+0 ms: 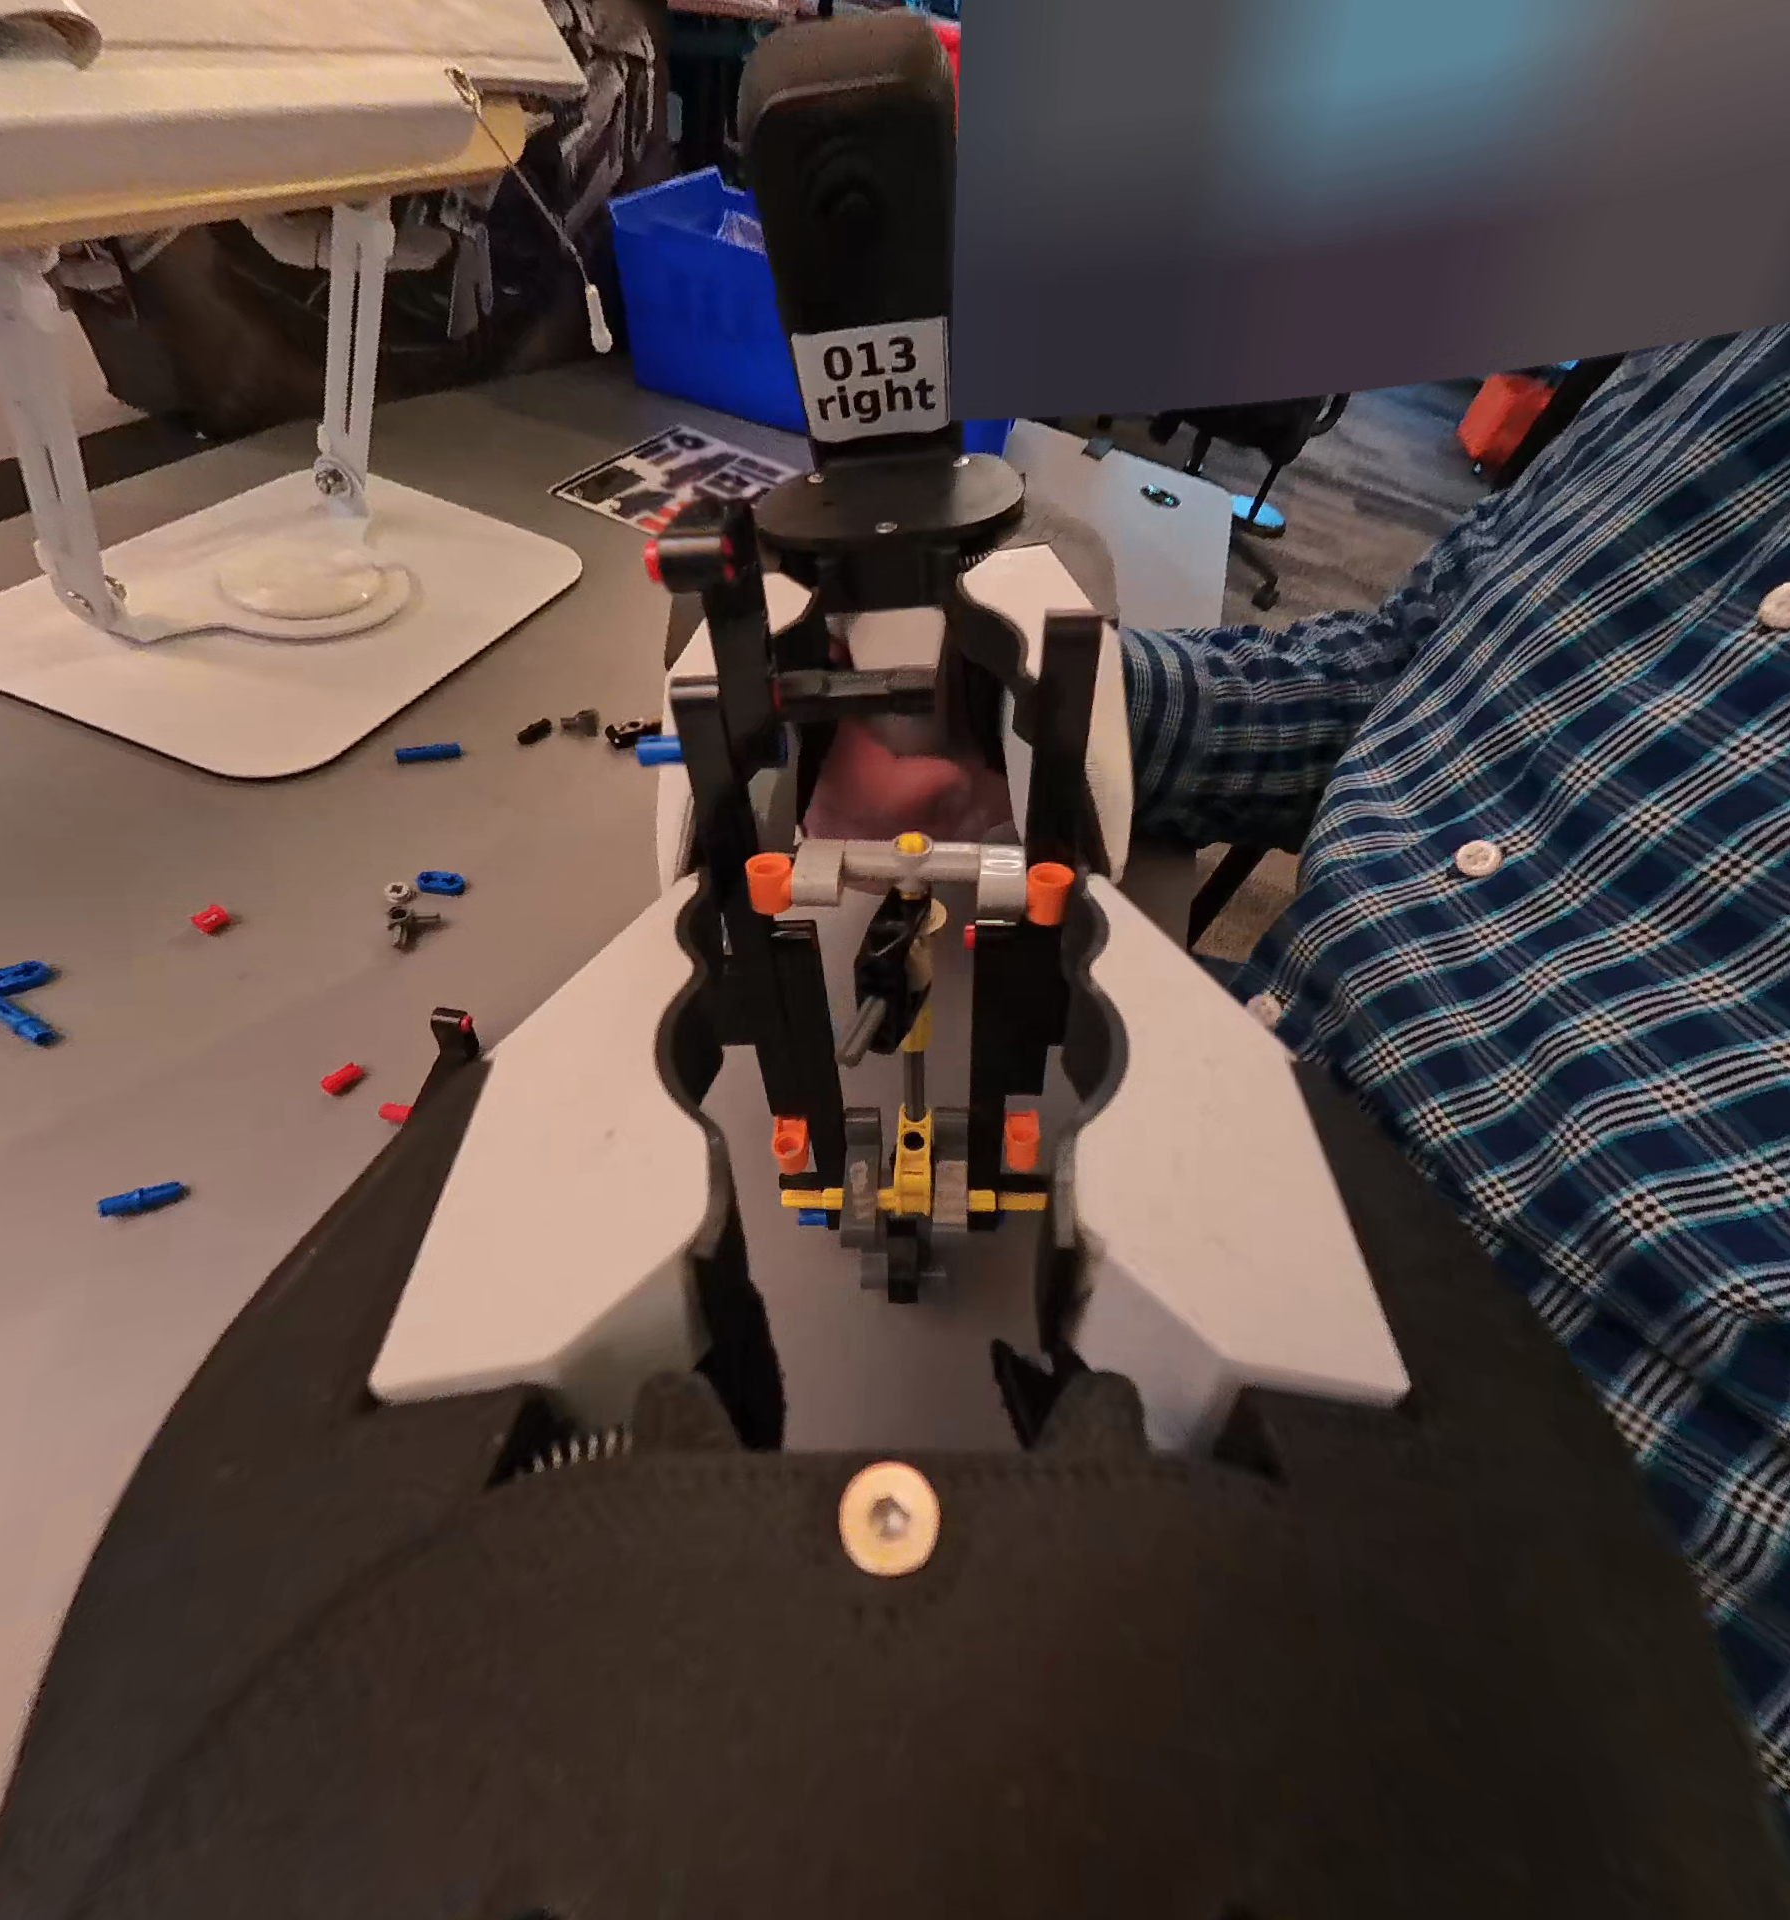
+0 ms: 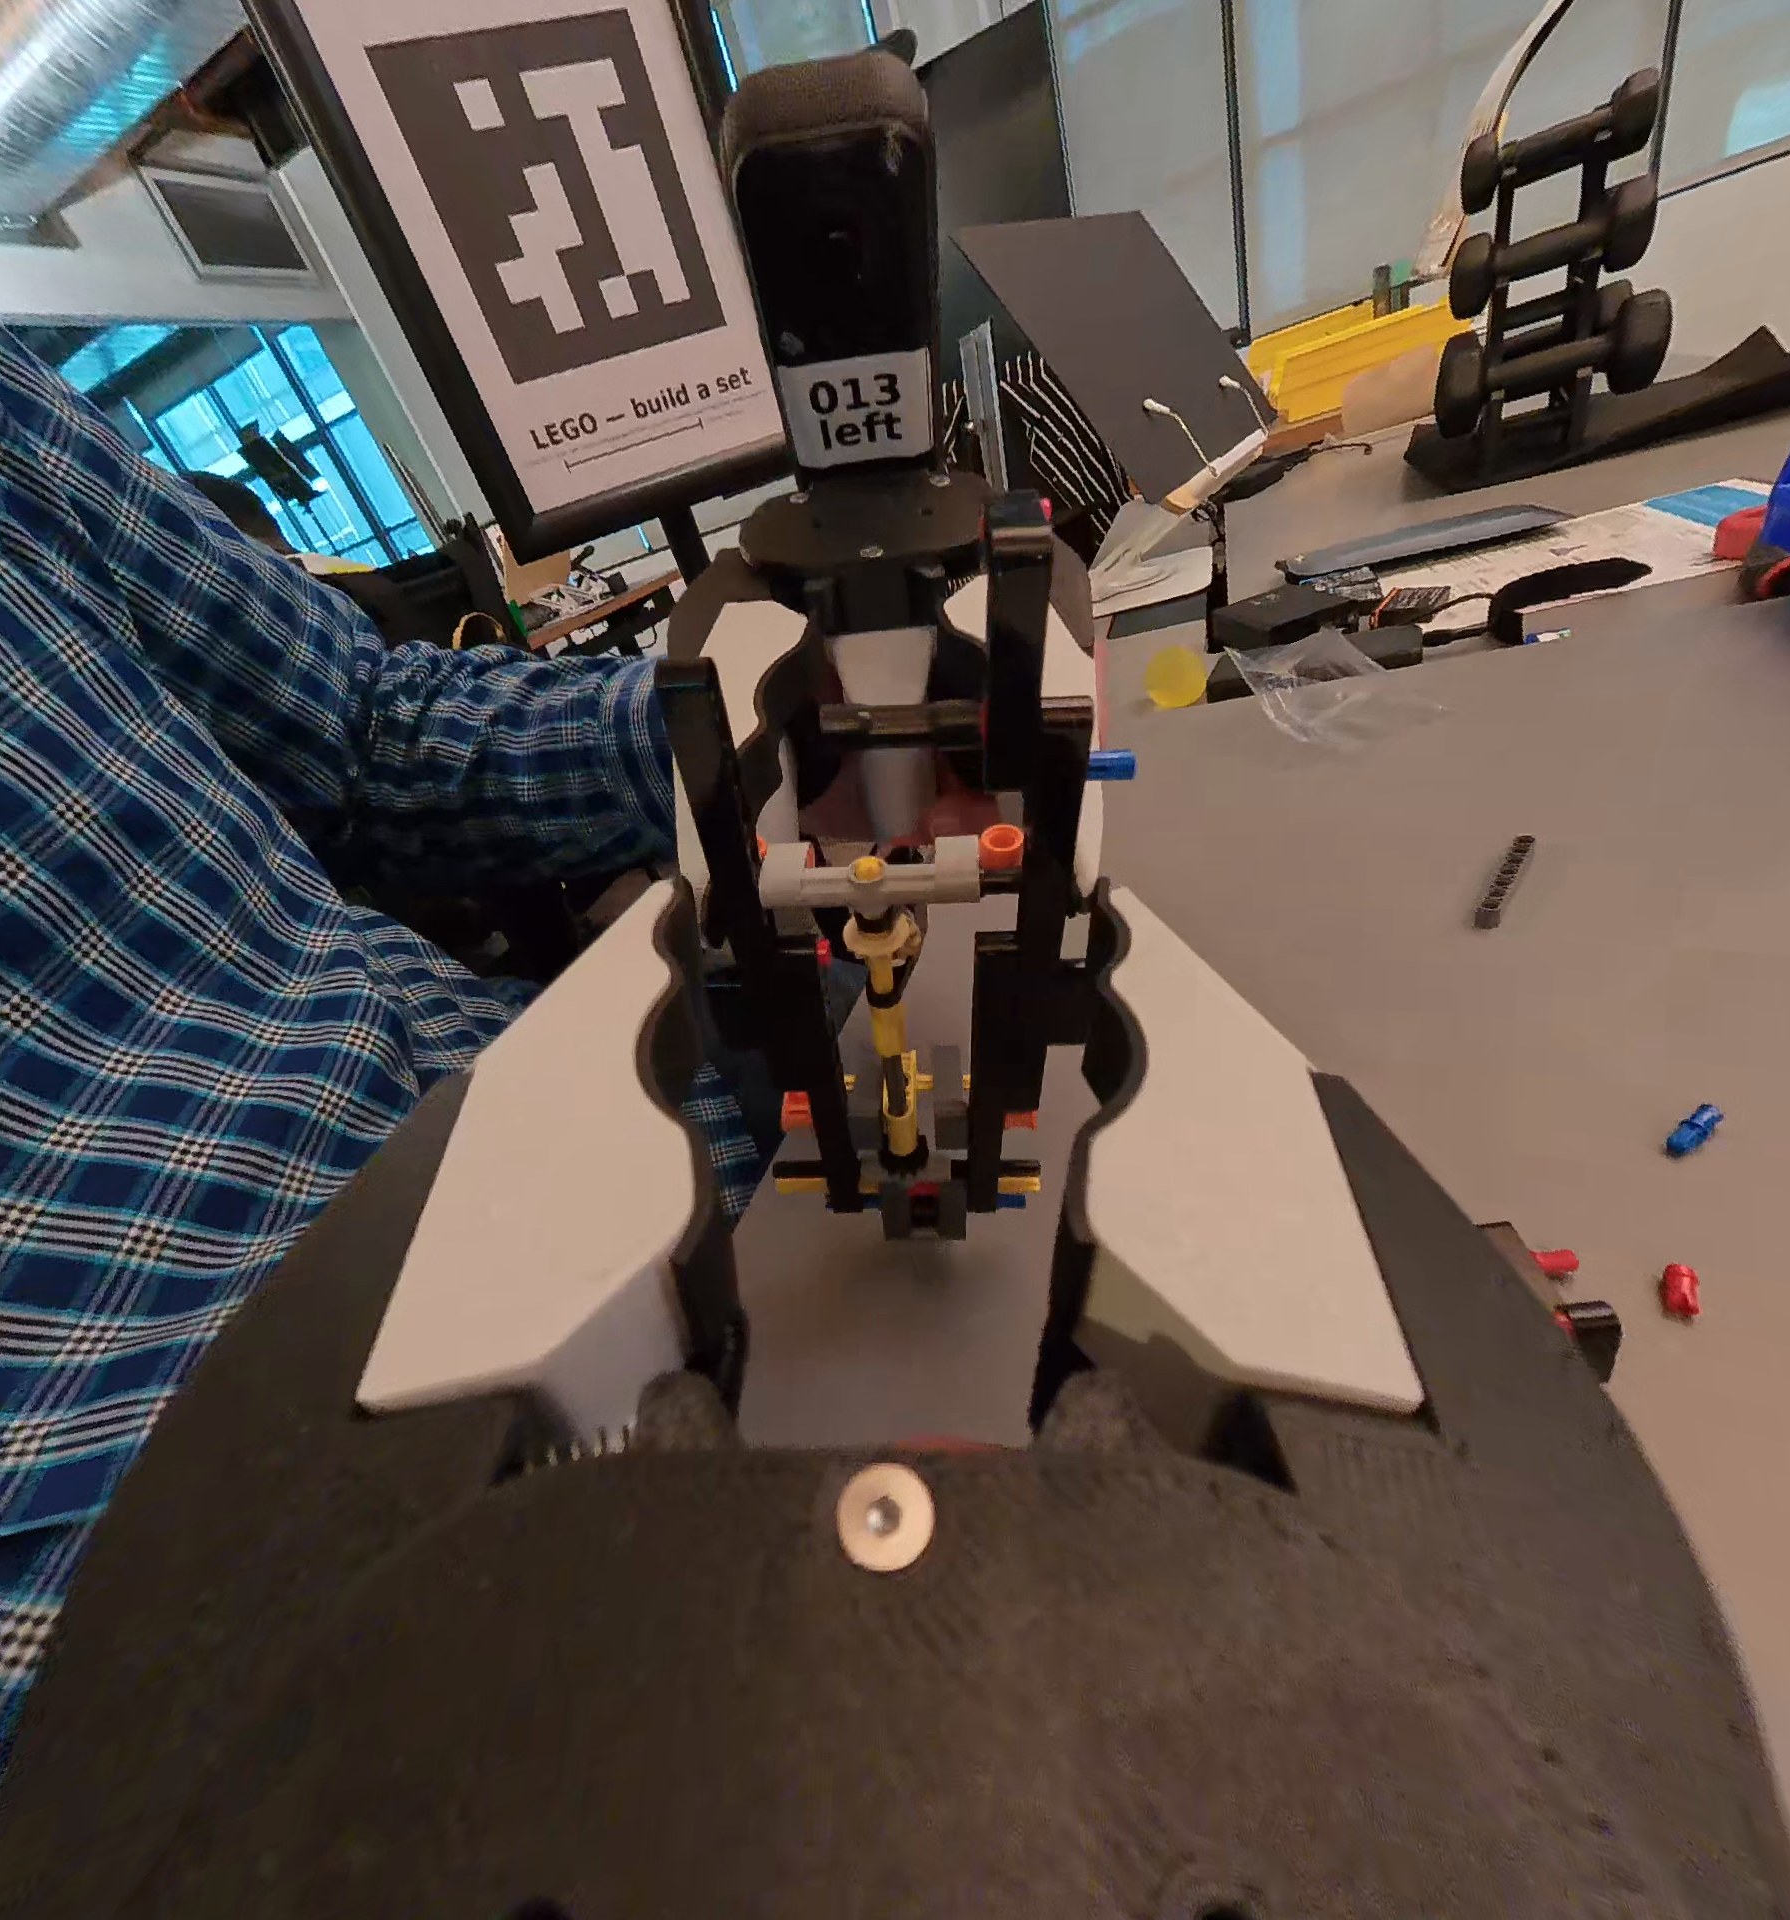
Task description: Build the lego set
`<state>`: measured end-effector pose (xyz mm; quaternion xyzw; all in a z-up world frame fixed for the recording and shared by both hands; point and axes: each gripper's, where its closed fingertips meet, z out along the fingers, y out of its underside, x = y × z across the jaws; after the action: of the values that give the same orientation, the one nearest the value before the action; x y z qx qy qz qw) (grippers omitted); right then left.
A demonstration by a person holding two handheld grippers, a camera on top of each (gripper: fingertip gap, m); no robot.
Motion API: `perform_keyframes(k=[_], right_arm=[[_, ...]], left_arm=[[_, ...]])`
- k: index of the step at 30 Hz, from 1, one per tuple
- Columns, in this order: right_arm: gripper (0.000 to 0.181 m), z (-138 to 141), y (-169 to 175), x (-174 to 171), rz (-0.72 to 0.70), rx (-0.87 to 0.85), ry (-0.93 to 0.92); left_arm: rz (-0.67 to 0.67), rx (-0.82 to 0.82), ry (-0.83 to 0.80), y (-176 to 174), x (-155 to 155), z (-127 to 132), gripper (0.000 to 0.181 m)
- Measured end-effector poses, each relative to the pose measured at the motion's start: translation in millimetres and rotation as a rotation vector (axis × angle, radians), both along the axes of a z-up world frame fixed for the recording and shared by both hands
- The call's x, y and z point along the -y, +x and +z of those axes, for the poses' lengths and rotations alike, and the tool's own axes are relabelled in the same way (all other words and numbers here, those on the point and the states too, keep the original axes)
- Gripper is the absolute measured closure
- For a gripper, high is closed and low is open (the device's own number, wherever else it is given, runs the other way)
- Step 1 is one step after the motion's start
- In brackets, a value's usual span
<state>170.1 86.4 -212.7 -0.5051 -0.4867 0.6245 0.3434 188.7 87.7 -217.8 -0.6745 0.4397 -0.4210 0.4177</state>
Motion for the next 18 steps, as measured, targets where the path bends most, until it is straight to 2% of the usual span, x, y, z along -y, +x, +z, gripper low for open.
perform_keyframes(k=[4,9,13,18], right_arm=[[0.113,5,5,-6,-0.016,-0.025,-0.027],[0.141,3,13,-21,-0.065,-0.031,-0.072],[0.168,0,11,-24,-0.116,-0.018,-0.026],[0.175,-3,11,-27,-0.142,-0.014,-0.026]], left_arm=[[-0.001,0.059,-0.02,1,-1,5,0.117],[-0.016,0.077,-0.034,4,1,5,0.118],[-0.011,0.085,-0.037,5,-1,3,0.117],[-0.018,0.08,-0.039,7,0,0,0.117]])
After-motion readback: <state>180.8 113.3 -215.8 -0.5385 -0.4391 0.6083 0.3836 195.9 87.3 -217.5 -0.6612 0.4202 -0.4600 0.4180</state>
